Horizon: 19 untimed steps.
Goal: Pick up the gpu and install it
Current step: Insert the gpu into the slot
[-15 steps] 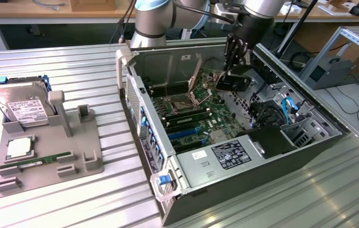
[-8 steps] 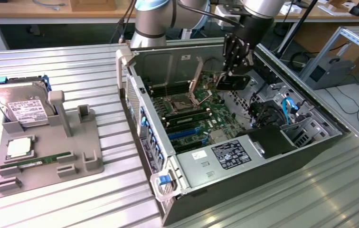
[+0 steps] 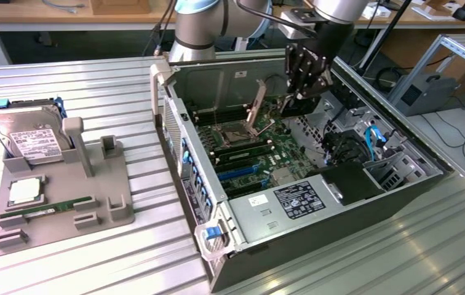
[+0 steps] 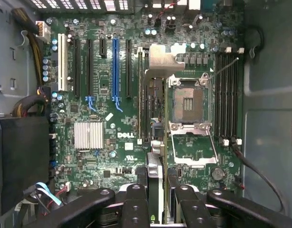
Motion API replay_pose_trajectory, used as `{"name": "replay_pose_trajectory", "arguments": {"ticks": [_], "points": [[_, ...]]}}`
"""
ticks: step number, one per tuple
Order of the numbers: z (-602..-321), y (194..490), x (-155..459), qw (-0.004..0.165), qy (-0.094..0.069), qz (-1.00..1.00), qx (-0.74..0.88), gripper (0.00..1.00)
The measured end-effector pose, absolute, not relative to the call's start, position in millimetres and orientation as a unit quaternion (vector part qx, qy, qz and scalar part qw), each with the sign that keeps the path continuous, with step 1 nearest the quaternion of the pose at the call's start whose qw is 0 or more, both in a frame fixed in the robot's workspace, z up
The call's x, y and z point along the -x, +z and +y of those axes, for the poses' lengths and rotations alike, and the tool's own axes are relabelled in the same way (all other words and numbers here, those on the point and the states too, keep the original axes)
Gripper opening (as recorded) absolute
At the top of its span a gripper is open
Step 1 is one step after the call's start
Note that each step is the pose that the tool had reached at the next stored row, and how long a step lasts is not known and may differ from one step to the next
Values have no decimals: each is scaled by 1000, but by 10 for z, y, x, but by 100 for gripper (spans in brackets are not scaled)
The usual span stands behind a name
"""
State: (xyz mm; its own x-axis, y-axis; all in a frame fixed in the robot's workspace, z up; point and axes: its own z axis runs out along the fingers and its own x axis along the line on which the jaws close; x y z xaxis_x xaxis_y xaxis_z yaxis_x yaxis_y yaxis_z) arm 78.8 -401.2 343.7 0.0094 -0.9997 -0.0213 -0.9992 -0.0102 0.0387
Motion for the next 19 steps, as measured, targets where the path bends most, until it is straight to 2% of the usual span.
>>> {"name": "replay_pose_trajectory", "arguments": {"ticks": [19], "points": [[-4143, 3407, -641, 6, -21, -699, -715, 27]]}}
